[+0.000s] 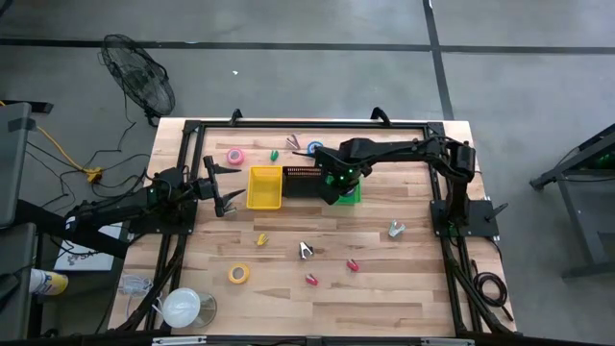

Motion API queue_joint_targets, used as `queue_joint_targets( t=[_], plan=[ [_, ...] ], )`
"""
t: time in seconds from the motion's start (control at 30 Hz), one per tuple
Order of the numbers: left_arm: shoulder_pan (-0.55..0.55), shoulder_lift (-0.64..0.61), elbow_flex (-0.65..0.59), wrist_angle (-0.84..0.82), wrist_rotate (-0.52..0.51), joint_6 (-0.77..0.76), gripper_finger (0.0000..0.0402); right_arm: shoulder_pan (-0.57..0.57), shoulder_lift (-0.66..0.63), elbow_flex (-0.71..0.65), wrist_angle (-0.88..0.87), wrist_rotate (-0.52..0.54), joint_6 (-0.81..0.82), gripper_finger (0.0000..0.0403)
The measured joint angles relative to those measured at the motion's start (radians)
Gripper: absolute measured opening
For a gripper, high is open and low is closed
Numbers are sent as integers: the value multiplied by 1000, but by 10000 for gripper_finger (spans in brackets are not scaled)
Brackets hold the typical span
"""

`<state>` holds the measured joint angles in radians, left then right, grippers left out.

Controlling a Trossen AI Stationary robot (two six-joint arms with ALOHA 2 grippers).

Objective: Pick and place Stapler, Stapler remover, tape
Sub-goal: Put the blue tape into the green bin

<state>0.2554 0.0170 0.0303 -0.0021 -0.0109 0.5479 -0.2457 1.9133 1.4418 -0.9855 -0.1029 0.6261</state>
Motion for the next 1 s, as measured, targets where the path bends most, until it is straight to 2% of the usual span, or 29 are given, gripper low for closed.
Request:
queue_joint_targets(
  t=[0.3, 1.0],
  plan=[
    [0, 0, 0, 0, 0, 0, 282, 0, 0, 0, -12, -8, -24, 67],
    [0, 0, 0, 0, 0, 0, 282, 0, 0, 0, -27, -30, -66, 72]
  ],
)
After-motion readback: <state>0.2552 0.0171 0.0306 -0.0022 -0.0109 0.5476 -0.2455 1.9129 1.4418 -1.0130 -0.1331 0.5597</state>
